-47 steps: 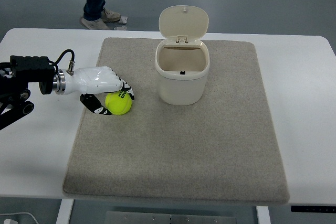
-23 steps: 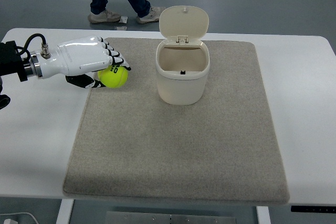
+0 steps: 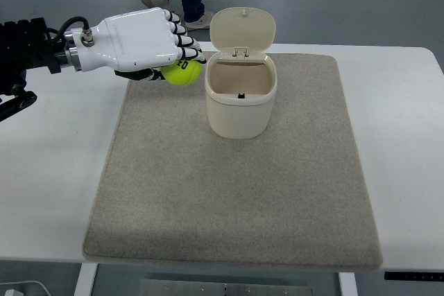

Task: Put tennis ball into box with left hand
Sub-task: 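Lift the ball with the left hand and carry it over the bin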

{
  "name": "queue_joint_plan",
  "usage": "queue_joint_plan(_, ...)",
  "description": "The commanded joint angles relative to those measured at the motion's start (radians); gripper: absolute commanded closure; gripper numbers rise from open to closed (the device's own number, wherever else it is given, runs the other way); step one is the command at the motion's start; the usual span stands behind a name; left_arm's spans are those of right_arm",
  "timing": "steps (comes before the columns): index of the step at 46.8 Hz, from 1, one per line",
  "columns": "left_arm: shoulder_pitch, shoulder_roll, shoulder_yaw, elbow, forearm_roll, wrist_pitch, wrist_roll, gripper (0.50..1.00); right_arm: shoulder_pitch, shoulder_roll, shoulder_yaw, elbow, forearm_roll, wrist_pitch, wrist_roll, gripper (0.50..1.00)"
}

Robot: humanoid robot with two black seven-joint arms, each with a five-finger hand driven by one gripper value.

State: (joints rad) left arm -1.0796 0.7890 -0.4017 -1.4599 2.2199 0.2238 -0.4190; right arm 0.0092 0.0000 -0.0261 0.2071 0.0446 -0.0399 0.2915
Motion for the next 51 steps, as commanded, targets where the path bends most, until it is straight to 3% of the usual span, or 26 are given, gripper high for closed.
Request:
queue_joint_plan(1, -0.023, -0.023, 0.009, 0.004, 0.020, -0.003, 0.002, 1.000, 0.000, 0.000, 0.000, 0.000, -0.002, 0.000, 0.000, 0.562)
queue_joint_plan(27, -0.048, -0.257, 0.015, 0.150, 0.049, -0.011, 0.008, 1.000, 0.000, 0.000, 0.000, 0.000, 0.000, 0.000, 0.000, 0.562)
queue_joint_plan(32, -0.048, -0.281, 0.014, 0.171, 0.049, -0.011, 0.008, 0.832, 0.000, 0.000, 0.000, 0.000, 0.000, 0.000, 0.000, 0.562)
queue_joint_plan(34, -0.048, -0.289, 0.014, 0.180, 0.049, -0.011, 0.008, 0.791, 0.000, 0.000, 0.000, 0.000, 0.000, 0.000, 0.000, 0.562)
queue_joint_plan(51, -0.043, -0.287, 0.014, 0.188, 0.049, -0.009, 0.009, 0.727, 0.000, 0.000, 0.000, 0.000, 0.000, 0.000, 0.000, 0.562)
